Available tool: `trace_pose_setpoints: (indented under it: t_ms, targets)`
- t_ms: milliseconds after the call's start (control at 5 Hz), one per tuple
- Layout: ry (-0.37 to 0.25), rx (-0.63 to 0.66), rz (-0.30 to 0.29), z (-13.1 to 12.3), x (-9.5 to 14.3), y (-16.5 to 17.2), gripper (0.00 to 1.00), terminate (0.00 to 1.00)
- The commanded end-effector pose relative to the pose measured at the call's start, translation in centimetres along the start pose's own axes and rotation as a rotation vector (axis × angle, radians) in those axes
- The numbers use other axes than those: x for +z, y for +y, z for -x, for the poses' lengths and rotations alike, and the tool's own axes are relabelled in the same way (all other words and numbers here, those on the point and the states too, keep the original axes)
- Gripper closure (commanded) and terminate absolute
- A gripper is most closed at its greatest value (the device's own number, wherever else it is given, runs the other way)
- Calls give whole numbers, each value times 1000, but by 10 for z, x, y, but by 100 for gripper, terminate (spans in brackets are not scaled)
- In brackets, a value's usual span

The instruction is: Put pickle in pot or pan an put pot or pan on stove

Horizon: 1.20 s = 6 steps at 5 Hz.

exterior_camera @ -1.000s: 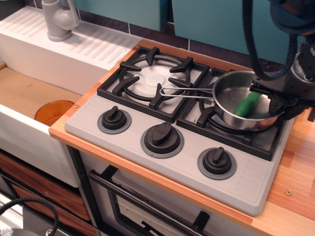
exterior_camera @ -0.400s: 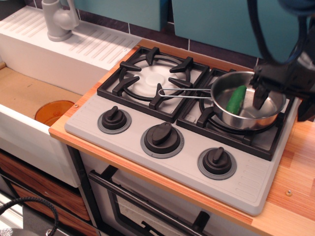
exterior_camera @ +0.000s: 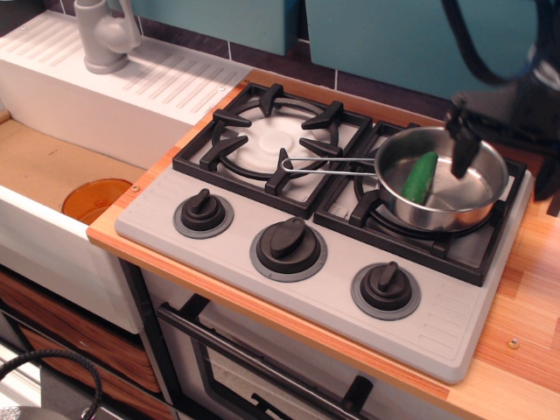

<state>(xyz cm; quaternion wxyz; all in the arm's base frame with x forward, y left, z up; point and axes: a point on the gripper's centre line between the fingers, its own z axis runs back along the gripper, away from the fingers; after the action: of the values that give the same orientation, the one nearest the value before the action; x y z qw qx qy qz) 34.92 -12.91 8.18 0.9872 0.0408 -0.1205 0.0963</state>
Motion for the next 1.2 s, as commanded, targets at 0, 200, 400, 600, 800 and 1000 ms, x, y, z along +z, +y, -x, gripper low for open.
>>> trace_pose_setpoints:
  t_ms: [0,200,400,600,800,1000]
  targets:
    - [-37,-45,73,-28,44,47,0,0]
    - [-27,-66,78,-23,47,72,0,0]
    - [-24,-82,87,-13,45,94,0,0]
    - [-30,-86,87,0,43,113,0,0]
    - [-25,-70,91,12,40,121,0,0]
    - [-23,-48,106,16,32,123,0,0]
